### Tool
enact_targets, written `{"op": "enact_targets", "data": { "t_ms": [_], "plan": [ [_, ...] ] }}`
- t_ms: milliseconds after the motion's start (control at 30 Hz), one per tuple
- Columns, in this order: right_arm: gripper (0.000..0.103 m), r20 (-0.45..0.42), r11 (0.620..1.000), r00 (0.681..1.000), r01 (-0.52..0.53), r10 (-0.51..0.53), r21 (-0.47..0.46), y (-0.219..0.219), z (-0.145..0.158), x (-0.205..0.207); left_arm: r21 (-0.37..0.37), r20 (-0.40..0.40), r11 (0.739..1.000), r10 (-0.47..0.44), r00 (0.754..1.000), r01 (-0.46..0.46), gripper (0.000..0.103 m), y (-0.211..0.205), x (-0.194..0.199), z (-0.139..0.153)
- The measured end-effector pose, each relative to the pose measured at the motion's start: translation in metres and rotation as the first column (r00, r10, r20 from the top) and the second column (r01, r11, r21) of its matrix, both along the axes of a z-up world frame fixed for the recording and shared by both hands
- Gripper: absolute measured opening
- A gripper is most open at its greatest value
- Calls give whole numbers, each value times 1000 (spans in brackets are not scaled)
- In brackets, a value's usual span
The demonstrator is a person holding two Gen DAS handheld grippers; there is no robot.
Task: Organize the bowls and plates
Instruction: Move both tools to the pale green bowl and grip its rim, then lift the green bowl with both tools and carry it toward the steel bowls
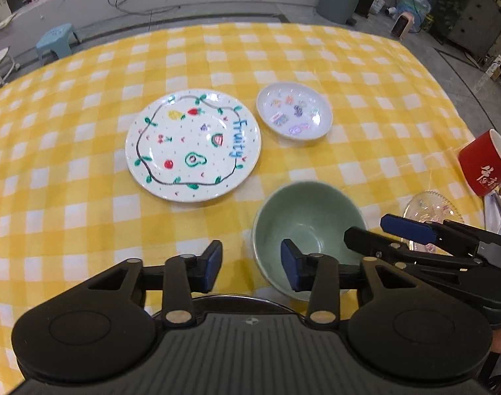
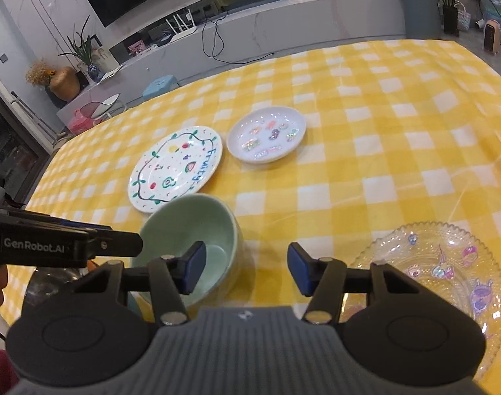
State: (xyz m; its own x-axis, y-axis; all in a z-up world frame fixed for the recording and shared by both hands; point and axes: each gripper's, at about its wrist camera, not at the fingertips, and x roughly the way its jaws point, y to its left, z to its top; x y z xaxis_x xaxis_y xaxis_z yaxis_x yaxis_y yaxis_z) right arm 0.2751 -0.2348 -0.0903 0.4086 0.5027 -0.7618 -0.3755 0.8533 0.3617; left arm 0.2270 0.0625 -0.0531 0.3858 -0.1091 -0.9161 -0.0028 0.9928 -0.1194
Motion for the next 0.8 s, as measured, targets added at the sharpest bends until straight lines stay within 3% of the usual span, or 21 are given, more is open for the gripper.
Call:
{"op": "enact_targets", "data": {
  "t_ms": [100, 200, 333, 500, 667, 800],
  "plan": [
    [56, -12, 1000, 1000, 6, -5, 24, 1, -4, 0, -9, -13, 1000, 10, 1000, -10, 40, 1, 3, -5],
    [55, -27, 999, 1000, 14, -13, 32, 3, -9, -1, -54, -8, 998, 38, 999, -38, 26, 4, 4, -6],
    [53, -74, 996, 997, 40, -34, 80, 3, -14, -1, -40, 6, 999, 29, 1000, -28, 14, -1, 5, -6],
    [46, -59, 999, 998, 25, -22, 46, 12, -16, -3, -28, -17, 999, 28, 999, -29, 12, -4, 9, -12],
    [30, -78, 995, 997, -1, 9, 96, 13, -22, -3, 0, -19, 1000, 23, 1000, -23, 12, -10, 9, -16],
    [27, -75, 995, 997, 2, 5, 99, 13, -26, -5, 20, -15, 999, 30, 999, -30, 12, -13, 9, -19]
  ]
}}
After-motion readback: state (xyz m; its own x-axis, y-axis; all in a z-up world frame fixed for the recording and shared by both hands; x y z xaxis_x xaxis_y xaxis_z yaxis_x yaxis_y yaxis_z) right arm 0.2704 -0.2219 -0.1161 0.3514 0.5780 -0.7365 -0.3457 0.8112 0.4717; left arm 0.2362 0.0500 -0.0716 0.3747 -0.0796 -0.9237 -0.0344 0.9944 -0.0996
